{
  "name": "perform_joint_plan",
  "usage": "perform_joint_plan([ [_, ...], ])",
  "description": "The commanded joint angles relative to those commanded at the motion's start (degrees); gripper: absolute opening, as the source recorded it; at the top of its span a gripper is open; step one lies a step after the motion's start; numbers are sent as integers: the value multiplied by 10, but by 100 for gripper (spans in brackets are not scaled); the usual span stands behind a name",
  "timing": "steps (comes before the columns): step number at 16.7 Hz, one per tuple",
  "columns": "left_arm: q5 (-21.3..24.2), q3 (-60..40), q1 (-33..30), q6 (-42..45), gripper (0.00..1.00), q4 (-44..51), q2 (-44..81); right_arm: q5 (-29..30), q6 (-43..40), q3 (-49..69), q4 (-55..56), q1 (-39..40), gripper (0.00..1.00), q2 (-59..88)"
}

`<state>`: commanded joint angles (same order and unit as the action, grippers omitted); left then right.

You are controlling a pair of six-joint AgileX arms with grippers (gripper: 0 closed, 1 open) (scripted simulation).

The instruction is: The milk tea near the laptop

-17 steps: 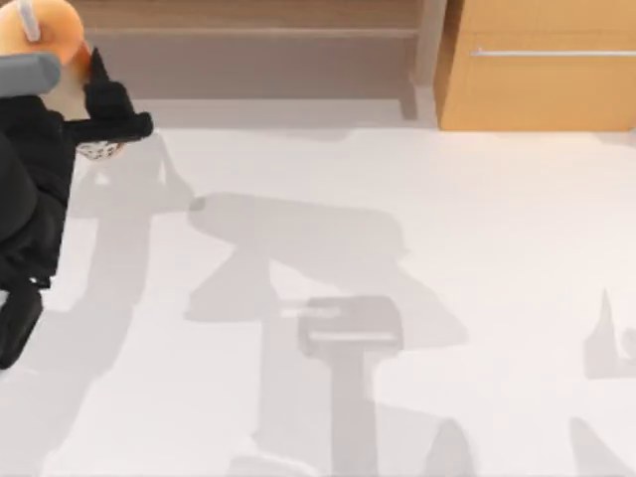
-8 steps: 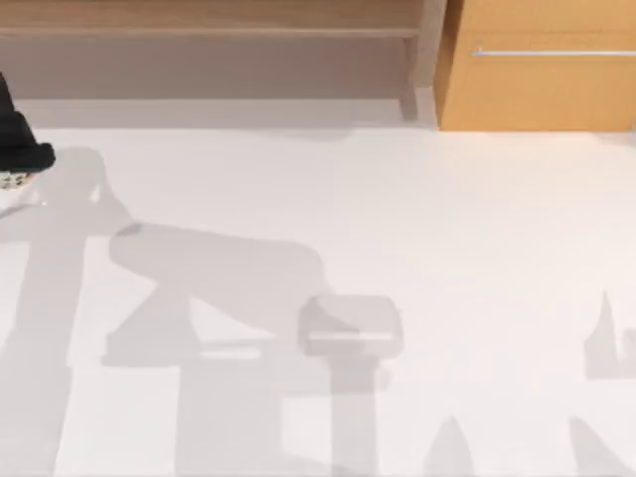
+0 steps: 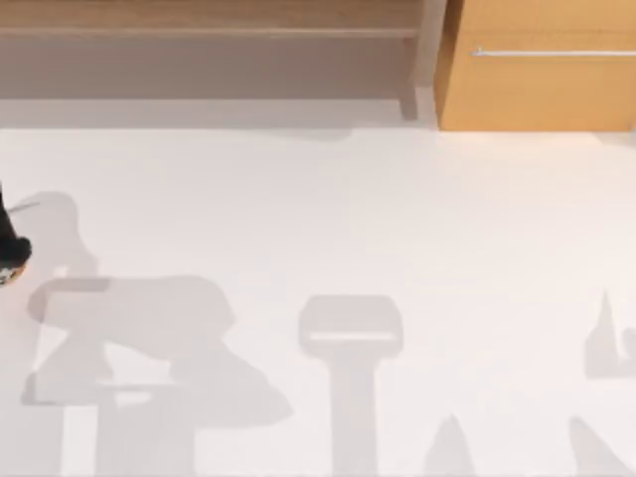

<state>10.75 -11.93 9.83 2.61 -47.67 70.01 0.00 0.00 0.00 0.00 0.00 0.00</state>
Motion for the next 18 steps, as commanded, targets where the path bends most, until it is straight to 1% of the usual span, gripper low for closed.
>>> perform_joint_plan([
  [3, 13, 10, 8, 2, 0, 14, -9, 0, 0, 0, 0, 0, 100, 0],
  [9, 11, 8, 6, 3, 0, 10, -5, 0, 0, 0, 0, 0, 100, 0],
  [13, 10, 10, 5, 2, 0, -21, 11, 0, 0, 0, 0, 0, 100, 0],
  [18, 10, 13, 4, 2, 0, -84, 45, 0, 0, 0, 0, 0, 100, 0],
])
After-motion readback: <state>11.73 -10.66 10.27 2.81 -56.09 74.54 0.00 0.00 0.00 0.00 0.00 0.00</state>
